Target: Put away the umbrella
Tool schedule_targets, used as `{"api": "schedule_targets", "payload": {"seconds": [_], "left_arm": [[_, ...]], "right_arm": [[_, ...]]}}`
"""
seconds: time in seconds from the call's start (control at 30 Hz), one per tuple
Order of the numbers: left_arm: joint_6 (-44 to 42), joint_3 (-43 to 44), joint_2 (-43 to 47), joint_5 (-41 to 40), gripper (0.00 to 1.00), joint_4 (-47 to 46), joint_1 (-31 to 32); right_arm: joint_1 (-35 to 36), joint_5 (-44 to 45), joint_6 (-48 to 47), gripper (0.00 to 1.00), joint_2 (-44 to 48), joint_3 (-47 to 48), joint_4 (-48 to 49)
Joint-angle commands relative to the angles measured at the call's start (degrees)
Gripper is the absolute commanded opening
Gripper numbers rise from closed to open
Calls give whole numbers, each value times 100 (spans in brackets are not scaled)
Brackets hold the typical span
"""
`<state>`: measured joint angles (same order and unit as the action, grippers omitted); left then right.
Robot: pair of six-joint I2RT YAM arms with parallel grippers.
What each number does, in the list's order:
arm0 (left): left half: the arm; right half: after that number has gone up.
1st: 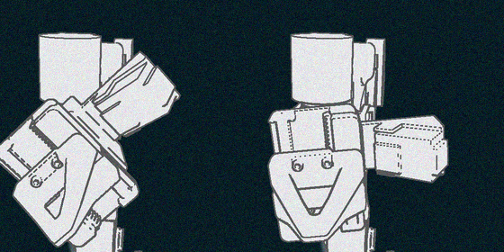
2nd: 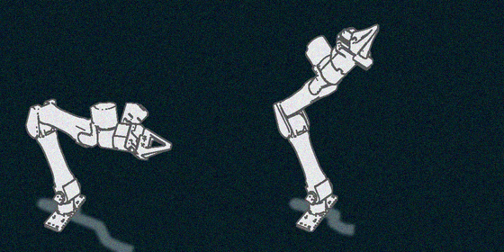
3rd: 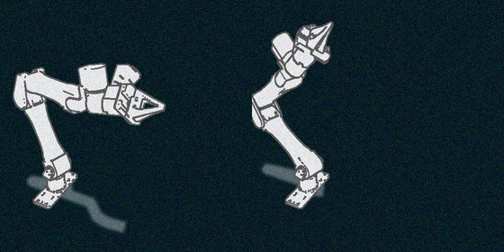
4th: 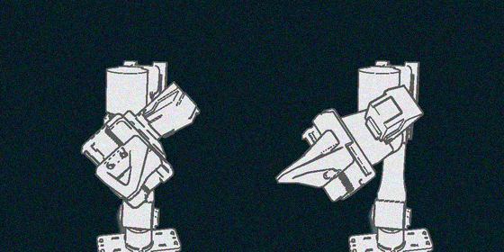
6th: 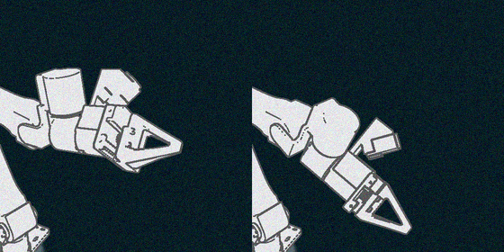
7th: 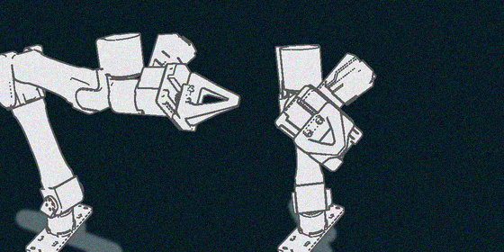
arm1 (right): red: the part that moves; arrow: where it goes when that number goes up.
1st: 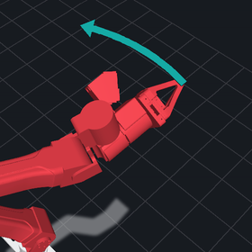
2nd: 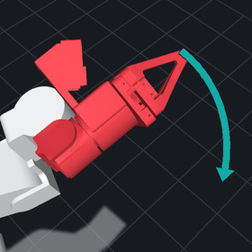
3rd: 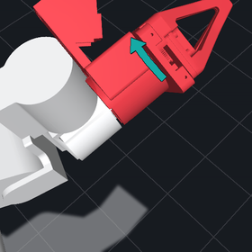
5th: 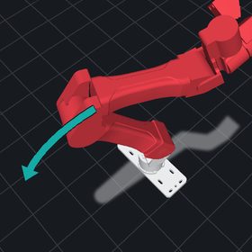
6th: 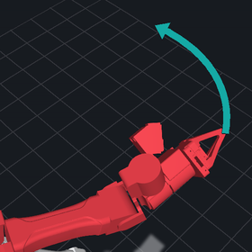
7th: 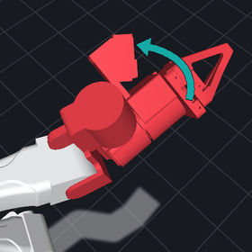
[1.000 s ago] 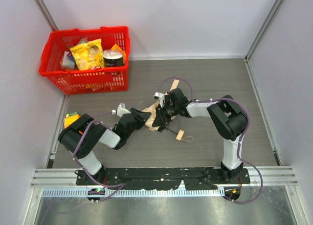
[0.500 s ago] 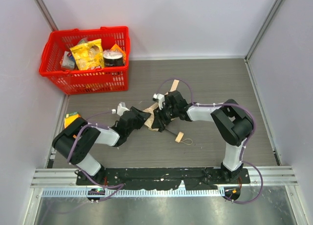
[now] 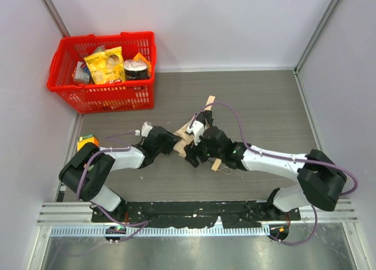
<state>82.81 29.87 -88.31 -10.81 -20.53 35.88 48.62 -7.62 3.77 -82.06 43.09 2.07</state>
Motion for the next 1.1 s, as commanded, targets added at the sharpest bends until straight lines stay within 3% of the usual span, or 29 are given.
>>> {"api": "schedule_targets", "payload": {"seconds": [0.0,0.17,0.4,0.57,0.73,0.9,1.03,1.07], "left_arm": [[-89,299,-19,149,0,2034,-2],[-72,651,-221,421,0,2781,-11],[-151,1038,-397,632,0,3503,-98],[-151,1196,-555,782,0,3732,-204],[-177,1302,-678,870,0,3838,-274],[-230,1355,-740,914,0,3916,-344],[-256,1425,-723,1010,0,4022,-345],[-265,1434,-688,1019,0,4066,-353]], "right_arm": [[832,1795,-735,75,515,-222,932],[1272,3027,-1746,77,-142,-293,1980],[1404,3407,-2565,77,-1224,-214,3316],[1422,3407,-2653,75,-1671,-143,3415],[1431,4241,-2688,70,-2287,-177,3449],[1440,3522,-2285,74,-2068,-372,3233],[1361,3530,-1916,75,-2402,-73,2738],[1343,3565,-1880,71,-2498,-47,2625]]}}
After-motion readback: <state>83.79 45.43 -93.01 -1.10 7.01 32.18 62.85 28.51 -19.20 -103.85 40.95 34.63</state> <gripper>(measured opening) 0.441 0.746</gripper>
